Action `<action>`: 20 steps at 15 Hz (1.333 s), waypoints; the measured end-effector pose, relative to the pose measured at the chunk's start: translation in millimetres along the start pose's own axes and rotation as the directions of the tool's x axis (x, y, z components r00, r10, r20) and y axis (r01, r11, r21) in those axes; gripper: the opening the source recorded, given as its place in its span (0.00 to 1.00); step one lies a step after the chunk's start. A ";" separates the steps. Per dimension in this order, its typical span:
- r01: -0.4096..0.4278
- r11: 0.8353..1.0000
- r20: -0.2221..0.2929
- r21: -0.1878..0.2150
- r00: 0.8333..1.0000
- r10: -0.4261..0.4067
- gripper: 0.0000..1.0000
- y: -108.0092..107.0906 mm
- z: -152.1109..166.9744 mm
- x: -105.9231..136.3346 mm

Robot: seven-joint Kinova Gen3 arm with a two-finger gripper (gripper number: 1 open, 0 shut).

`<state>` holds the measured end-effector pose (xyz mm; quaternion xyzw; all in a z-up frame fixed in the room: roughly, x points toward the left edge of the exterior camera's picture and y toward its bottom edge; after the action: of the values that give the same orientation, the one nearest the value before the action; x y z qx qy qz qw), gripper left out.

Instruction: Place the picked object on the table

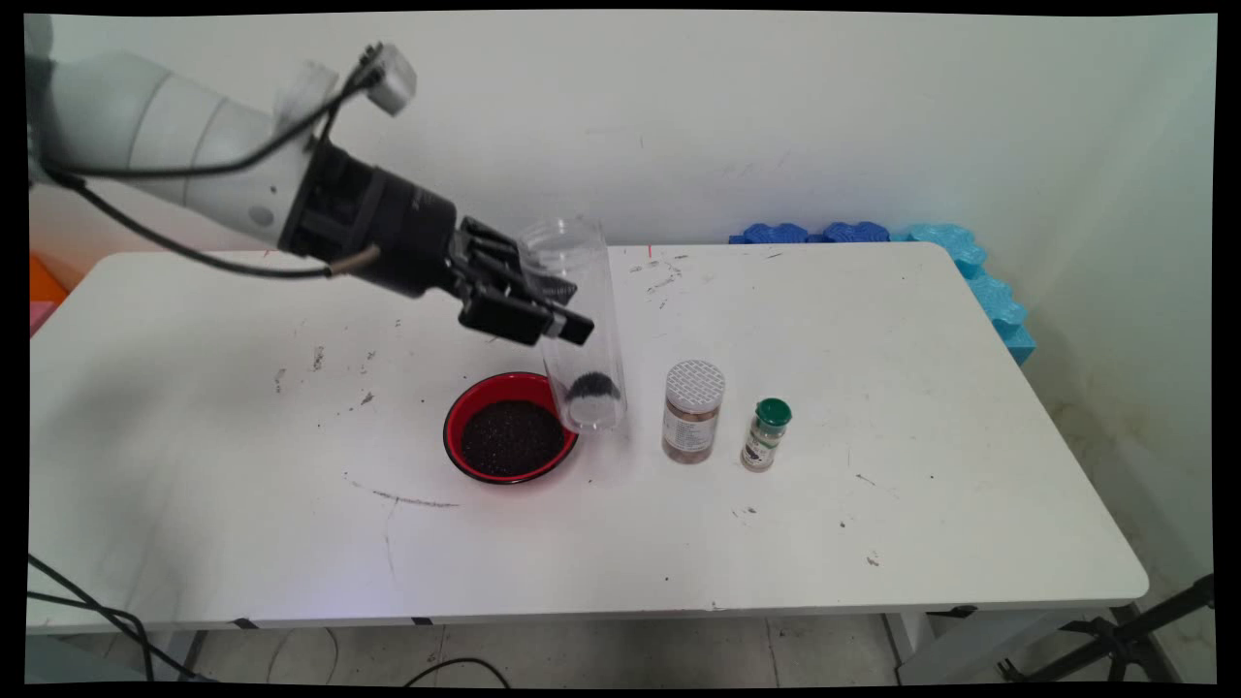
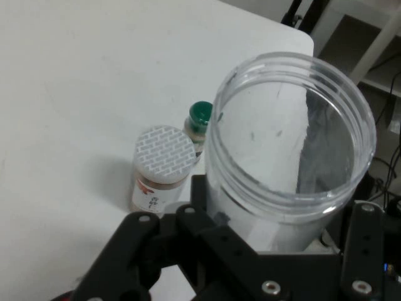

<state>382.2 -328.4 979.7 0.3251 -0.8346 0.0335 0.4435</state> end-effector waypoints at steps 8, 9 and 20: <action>-0.075 0.997 0.030 -0.017 0.997 0.075 0.00 18.7 40.3 -40.1; -0.080 0.997 0.036 -0.017 0.996 0.081 0.00 20.1 45.6 -45.4; -0.123 0.992 0.085 -0.005 0.989 0.123 0.00 23.4 95.9 -95.1</action>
<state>337.5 -294.2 854.7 0.2741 -0.8713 0.0471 0.4043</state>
